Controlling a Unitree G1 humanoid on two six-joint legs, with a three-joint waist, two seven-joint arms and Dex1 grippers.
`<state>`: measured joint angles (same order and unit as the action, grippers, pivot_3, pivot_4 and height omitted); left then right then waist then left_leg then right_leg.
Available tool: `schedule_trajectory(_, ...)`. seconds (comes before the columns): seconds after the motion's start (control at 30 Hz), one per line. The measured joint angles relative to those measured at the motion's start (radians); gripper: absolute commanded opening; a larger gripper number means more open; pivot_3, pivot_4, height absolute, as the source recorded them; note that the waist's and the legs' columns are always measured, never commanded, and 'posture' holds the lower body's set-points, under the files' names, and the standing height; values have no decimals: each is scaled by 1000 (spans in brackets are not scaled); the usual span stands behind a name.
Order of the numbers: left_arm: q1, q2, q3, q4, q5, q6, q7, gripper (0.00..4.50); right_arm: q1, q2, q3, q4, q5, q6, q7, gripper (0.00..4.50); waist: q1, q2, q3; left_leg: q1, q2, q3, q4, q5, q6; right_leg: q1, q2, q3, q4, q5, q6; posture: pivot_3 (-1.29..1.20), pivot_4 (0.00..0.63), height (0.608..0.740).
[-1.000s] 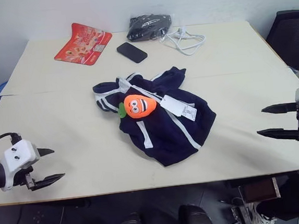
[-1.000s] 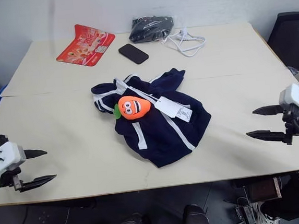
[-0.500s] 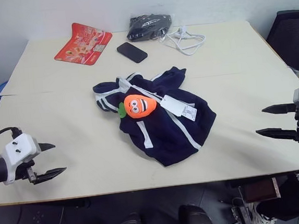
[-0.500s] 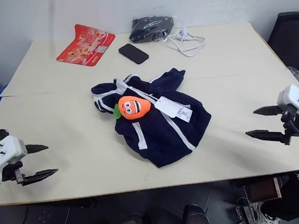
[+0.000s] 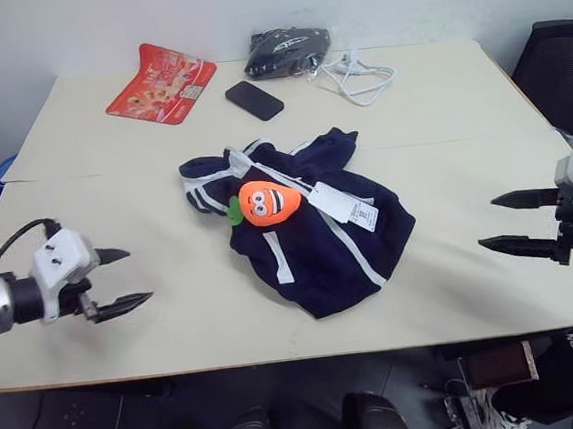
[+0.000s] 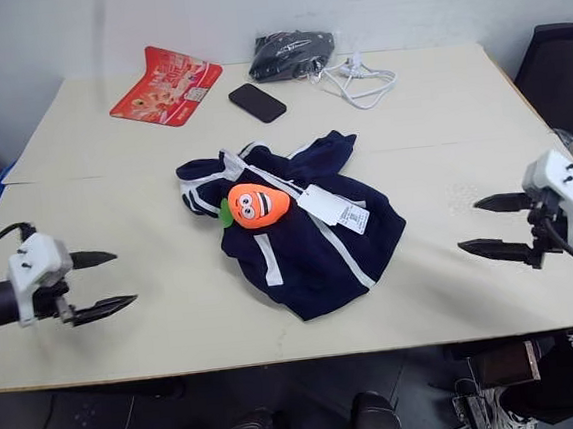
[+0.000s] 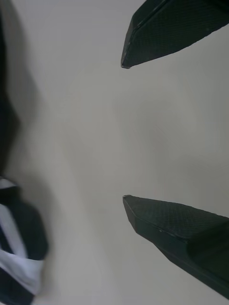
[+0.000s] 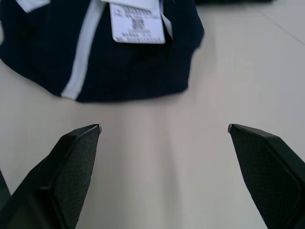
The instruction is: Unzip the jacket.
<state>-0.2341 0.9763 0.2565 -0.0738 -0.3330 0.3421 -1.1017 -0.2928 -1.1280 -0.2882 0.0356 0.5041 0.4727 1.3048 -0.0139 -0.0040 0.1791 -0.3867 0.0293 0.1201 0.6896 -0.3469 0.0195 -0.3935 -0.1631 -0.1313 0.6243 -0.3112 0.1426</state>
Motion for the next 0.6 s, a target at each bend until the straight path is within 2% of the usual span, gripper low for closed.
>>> schedule_trajectory(0.13,-253,-89,-161,-48,3,25,7,4483,-26,37,-16,-226,114,96,-55,4500,19,0,0,-1,0,-1,5,0,0,1,0,-1,2,0,0,0,150,740)
schedule_trajectory(0.2,-356,-124,-251,-27,49,8,7,4483,-35,55,-17,-305,151,129,-93,4500,25,0,0,-1,-1,-1,5,0,0,1,0,-1,2,0,0,0,150,740)
schedule_trajectory(0.37,-611,-288,-438,266,223,-154,25,4483,-27,107,7,-486,229,188,-177,4500,41,-2,1,-4,-1,-2,8,-1,1,1,1,-2,2,0,1,0,150,740)
schedule_trajectory(0.5,-743,-389,-491,524,307,-294,54,4483,-14,121,7,-542,245,195,-225,4500,41,-3,1,-4,-2,-2,9,-1,2,1,1,-2,1,1,1,0,150,740)
schedule_trajectory(0.6,-789,-437,-503,636,336,-369,62,4483,1,132,8,-545,247,196,-245,4500,40,-3,1,-4,-2,-2,8,-1,2,1,1,-2,1,1,1,0,150,740)
